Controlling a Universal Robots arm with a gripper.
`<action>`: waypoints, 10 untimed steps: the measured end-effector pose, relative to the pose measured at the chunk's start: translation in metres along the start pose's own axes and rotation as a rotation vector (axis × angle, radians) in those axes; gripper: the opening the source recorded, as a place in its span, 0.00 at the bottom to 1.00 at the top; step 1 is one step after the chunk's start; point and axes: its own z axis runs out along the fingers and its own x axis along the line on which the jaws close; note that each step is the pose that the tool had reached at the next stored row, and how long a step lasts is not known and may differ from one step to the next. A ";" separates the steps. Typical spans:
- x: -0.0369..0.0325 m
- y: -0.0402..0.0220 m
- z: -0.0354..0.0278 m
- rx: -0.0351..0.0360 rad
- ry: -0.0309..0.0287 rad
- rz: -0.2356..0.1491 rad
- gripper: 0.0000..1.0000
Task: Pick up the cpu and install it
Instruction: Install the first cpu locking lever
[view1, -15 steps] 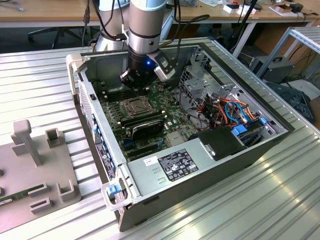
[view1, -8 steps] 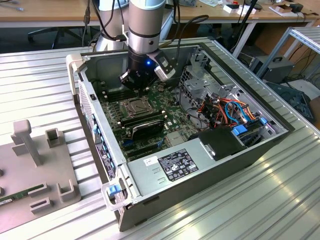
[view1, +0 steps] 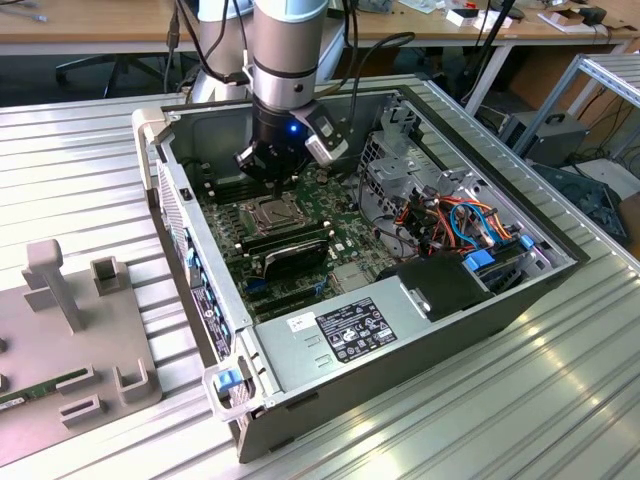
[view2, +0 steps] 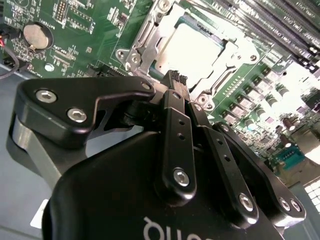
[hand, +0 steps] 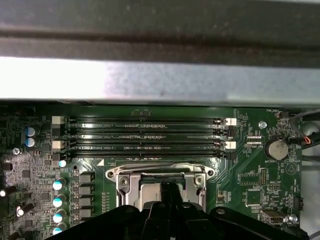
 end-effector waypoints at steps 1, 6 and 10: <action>0.0000 -0.0012 0.0000 0.0000 0.0000 0.000 0.11; 0.0001 -0.0022 0.0000 0.0001 0.0000 0.000 0.11; 0.0011 -0.0021 0.0000 0.0000 0.0000 0.000 0.11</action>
